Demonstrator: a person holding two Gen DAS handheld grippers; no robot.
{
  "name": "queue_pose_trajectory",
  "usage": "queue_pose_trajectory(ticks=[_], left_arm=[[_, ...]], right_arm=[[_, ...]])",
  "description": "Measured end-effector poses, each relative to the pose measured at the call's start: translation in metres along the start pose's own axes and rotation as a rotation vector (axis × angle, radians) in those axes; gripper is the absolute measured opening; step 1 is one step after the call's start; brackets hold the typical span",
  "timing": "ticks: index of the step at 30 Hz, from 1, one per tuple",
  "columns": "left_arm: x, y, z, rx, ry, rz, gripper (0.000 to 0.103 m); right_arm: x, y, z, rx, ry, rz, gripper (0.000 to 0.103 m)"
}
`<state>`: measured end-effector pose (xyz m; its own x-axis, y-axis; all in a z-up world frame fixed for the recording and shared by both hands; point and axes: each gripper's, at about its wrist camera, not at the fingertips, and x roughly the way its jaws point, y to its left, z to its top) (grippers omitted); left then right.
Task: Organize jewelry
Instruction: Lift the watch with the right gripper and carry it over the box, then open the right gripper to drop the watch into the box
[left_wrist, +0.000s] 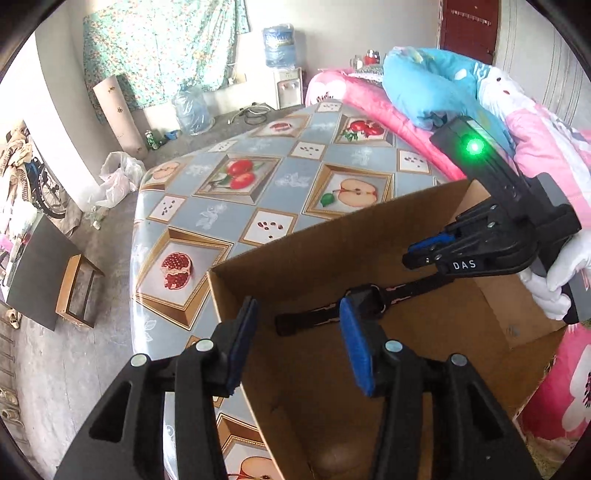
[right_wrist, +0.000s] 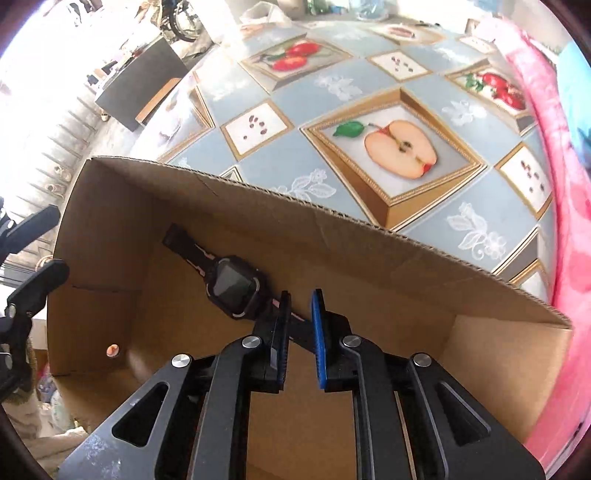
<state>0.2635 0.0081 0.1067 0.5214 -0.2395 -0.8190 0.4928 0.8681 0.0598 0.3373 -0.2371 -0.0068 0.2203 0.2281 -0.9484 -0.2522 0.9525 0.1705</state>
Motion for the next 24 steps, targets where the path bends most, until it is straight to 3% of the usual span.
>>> queue_pose_trajectory(ticks=[3, 9, 13, 15, 19, 24], left_arm=[[-0.026, 0.010, -0.012, -0.050, -0.076, -0.008, 0.050], [-0.067, 0.027, -0.058, -0.196, -0.185, -0.028, 0.054], [-0.081, 0.034, -0.099, -0.285, -0.179, -0.028, 0.054], [-0.089, 0.039, -0.121, -0.327, -0.172, -0.027, 0.055], [-0.101, 0.045, -0.153, -0.371, -0.166, -0.012, 0.056], [-0.114, 0.049, -0.179, -0.389, -0.190, 0.014, 0.057]], right_arm=[[-0.011, 0.011, -0.005, -0.042, -0.023, -0.009, 0.014], [0.015, 0.051, -0.018, -0.119, 0.114, 0.112, 0.018], [0.049, 0.061, -0.017, -0.105, 0.190, 0.046, 0.016], [0.053, 0.061, -0.012, -0.111, 0.163, -0.030, 0.016], [0.048, 0.046, -0.009, -0.018, 0.136, -0.008, 0.017], [0.005, 0.057, -0.024, -0.032, 0.044, -0.050, 0.018]])
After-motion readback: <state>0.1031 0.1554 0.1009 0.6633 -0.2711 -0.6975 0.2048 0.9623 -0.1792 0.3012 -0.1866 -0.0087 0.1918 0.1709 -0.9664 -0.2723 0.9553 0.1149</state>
